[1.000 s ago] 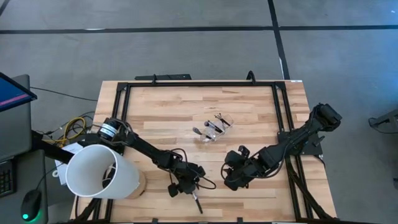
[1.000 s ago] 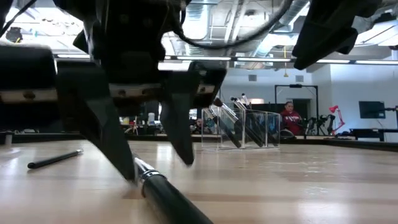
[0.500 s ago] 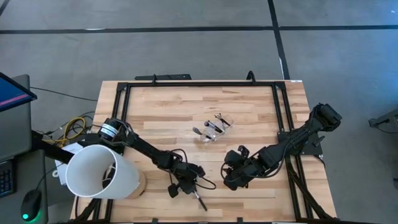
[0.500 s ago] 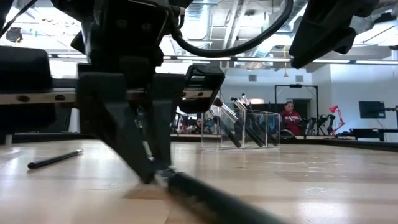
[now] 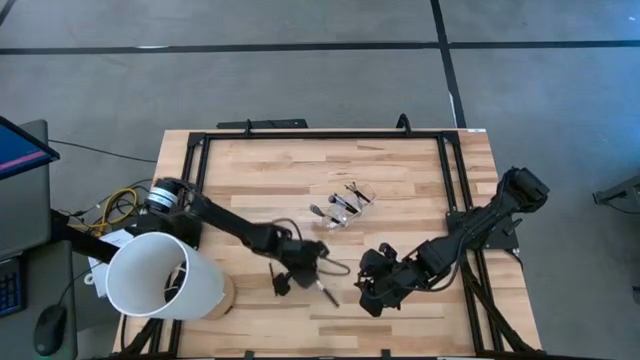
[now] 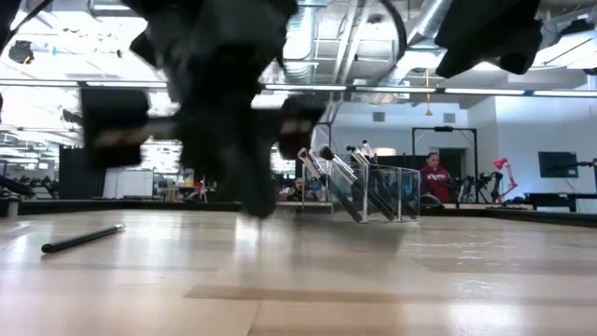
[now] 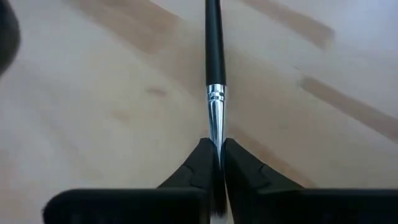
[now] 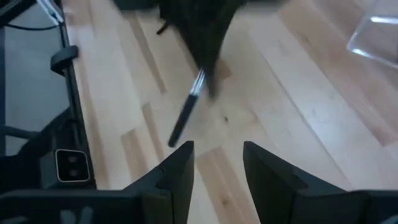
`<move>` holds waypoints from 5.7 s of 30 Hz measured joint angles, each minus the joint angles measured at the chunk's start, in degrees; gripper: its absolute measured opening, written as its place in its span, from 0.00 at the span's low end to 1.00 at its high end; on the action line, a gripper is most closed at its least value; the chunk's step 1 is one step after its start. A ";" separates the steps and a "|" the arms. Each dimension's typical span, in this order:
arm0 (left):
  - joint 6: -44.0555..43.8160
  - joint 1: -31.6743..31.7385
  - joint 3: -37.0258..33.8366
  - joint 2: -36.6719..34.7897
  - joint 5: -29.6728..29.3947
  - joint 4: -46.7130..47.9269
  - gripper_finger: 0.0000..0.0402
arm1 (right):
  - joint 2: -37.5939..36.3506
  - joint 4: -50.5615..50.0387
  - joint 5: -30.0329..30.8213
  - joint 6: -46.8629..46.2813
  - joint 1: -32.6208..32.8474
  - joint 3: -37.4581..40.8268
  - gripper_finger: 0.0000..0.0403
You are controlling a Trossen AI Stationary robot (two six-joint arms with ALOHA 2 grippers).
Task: Put items in baskets/containers
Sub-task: Put the black blush brush into the transparent organizer
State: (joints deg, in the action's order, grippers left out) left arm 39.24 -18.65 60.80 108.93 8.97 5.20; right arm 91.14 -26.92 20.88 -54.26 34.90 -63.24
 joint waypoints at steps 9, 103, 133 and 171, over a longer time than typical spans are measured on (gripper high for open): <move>2.48 4.77 -2.77 -12.59 -4.17 1.31 0.07 | 2.63 1.30 5.85 0.73 -1.17 0.11 0.38; -34.07 17.44 -19.38 -19.01 15.34 -62.01 0.42 | -5.89 41.09 28.56 40.83 1.73 12.27 0.07; -37.75 12.25 -19.24 -16.03 11.14 -75.67 0.29 | -5.56 58.87 0.63 52.39 -13.72 15.93 0.07; -38.18 14.98 -19.31 -16.07 8.36 -60.06 0.07 | -5.60 50.67 -1.11 48.22 -15.98 15.93 0.23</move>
State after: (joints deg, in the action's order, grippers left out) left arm 1.06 -3.67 41.50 92.86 17.33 -54.86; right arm 85.54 23.75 19.77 -6.04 18.92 -47.31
